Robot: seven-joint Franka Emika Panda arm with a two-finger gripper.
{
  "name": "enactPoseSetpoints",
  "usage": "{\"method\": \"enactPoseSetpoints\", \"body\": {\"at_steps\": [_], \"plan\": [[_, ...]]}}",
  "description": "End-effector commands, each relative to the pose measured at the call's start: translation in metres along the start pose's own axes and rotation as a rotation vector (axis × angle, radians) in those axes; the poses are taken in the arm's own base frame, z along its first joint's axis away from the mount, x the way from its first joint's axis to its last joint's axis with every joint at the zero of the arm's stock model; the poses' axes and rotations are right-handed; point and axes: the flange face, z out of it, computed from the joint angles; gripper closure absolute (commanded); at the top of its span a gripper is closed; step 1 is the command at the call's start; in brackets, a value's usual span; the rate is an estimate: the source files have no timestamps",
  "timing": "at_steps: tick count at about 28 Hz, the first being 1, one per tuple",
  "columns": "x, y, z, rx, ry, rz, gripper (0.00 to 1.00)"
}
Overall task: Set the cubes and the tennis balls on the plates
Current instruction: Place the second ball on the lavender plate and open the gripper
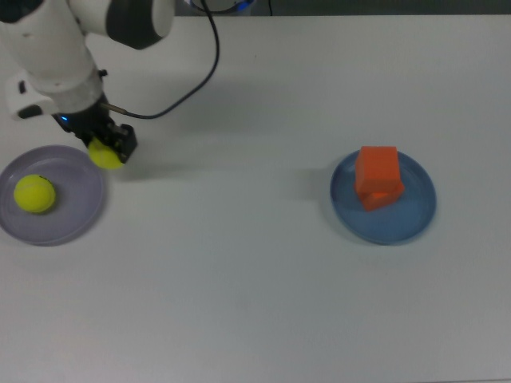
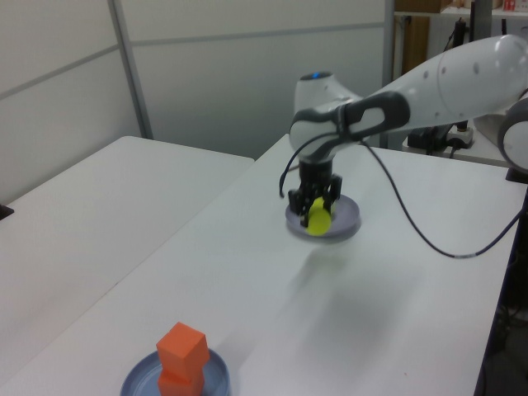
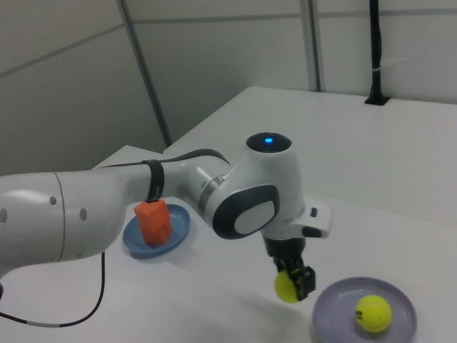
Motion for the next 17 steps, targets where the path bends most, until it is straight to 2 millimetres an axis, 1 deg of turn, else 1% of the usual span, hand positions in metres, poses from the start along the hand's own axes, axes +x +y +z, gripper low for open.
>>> {"method": "enactPoseSetpoints", "body": {"at_steps": [1,4,5,6,9,17], "plan": [[0.009,0.04,-0.006,0.024,0.035,0.016,1.0],[0.019,0.056,0.005,0.021,0.07,0.046,1.0],[0.021,0.061,0.013,0.014,0.073,0.055,1.0],[0.025,0.064,0.025,0.002,0.077,0.06,1.0],[0.028,0.068,0.042,-0.011,0.077,0.066,1.0],[0.03,0.067,0.042,-0.011,0.088,0.067,1.0]]}}
